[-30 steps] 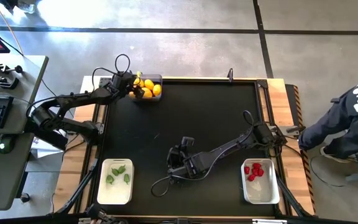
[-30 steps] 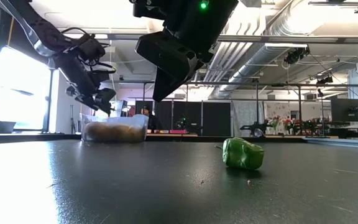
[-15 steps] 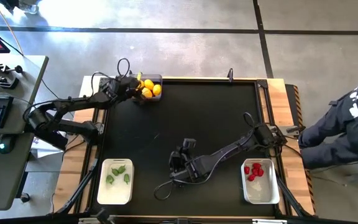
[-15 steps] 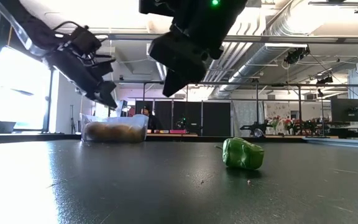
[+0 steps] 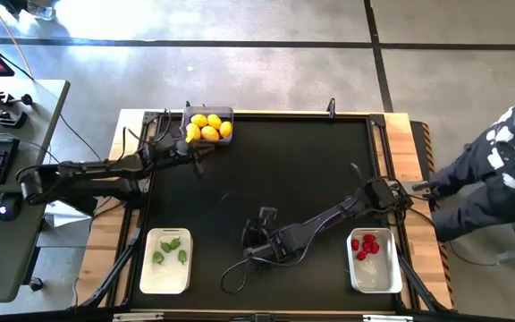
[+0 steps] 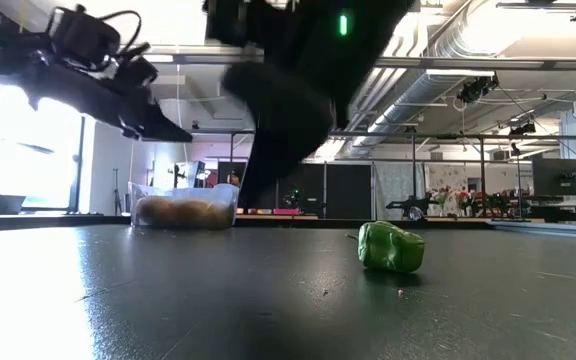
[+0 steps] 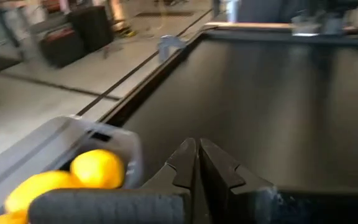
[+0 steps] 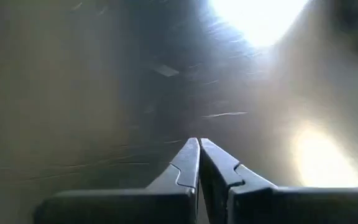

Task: Sort produce into baskets
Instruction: Put the green chili pepper into the white bin

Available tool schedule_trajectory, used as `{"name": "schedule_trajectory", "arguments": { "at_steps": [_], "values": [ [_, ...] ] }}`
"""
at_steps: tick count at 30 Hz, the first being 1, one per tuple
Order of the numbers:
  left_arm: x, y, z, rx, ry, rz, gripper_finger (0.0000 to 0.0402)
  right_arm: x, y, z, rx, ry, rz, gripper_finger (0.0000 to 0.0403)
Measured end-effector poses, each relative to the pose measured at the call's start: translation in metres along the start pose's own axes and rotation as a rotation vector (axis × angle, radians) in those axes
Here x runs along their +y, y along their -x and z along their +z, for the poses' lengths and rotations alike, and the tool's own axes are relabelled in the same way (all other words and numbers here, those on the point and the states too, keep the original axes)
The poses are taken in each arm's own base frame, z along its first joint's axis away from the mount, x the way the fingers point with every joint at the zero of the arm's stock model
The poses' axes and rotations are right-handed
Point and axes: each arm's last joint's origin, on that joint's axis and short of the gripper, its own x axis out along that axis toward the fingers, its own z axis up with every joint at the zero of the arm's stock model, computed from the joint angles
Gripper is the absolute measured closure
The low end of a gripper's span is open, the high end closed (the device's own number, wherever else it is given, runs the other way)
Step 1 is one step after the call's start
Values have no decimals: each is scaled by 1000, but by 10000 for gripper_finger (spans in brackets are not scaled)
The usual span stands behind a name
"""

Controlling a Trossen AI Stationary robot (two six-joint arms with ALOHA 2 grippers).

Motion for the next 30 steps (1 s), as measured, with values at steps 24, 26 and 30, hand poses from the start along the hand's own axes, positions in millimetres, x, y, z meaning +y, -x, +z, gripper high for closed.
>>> {"name": "schedule_trajectory", "arguments": {
  "at_steps": [24,26,30],
  "values": [
    [-62,34,1,-161,-89,-375,401,6,38,-38,252,-357,394,398],
    [-65,35,1,-163,-93,-394,401,9,41,-45,295,-364,372,386],
    [-69,37,1,-166,-100,-423,401,11,44,-50,327,-391,339,334]
  ]
}}
